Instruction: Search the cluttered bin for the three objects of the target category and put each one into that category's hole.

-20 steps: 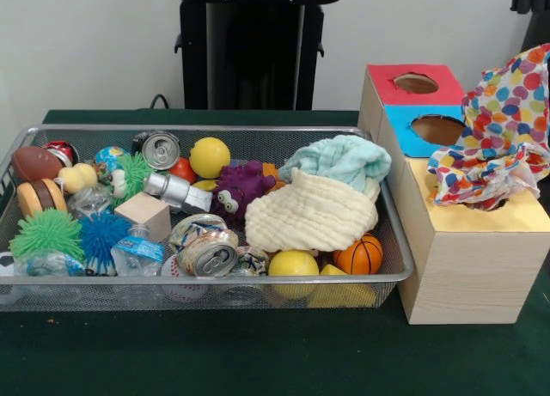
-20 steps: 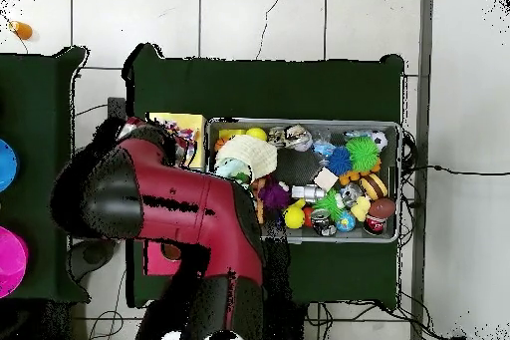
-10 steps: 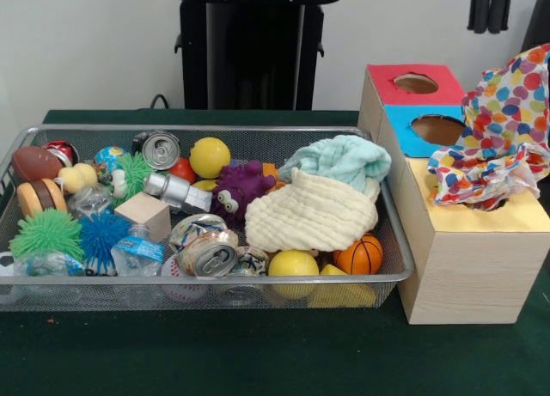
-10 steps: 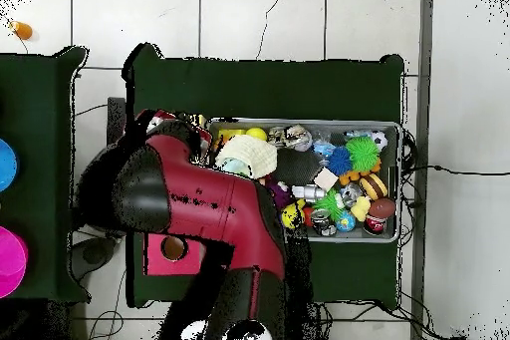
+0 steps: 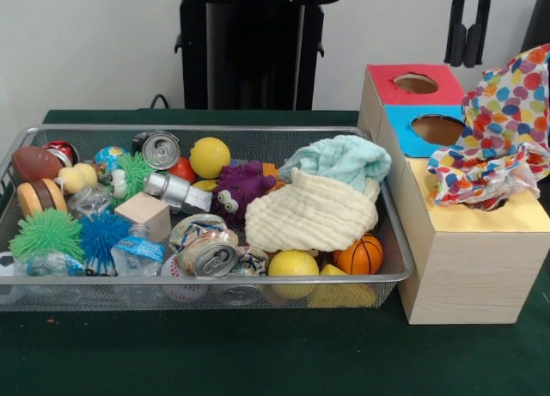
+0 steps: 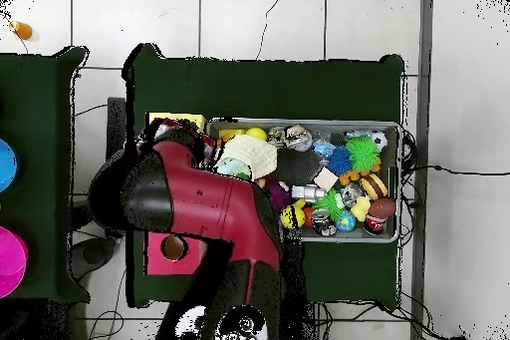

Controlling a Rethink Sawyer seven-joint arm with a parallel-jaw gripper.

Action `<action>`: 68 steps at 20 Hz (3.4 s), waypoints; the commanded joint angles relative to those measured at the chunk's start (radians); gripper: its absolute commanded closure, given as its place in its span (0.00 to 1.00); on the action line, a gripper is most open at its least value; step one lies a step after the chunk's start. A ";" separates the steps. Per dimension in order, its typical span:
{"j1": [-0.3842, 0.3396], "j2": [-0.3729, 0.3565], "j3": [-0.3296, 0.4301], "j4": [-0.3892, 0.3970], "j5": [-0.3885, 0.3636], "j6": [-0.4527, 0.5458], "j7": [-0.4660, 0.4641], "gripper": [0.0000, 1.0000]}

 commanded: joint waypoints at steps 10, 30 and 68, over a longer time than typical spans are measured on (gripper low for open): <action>0.065 0.099 0.018 0.076 -0.002 -0.014 0.205 1.00; 0.058 0.159 0.024 0.080 -0.009 -0.137 0.194 1.00; 0.158 0.360 -0.020 -0.029 0.122 -0.254 0.232 1.00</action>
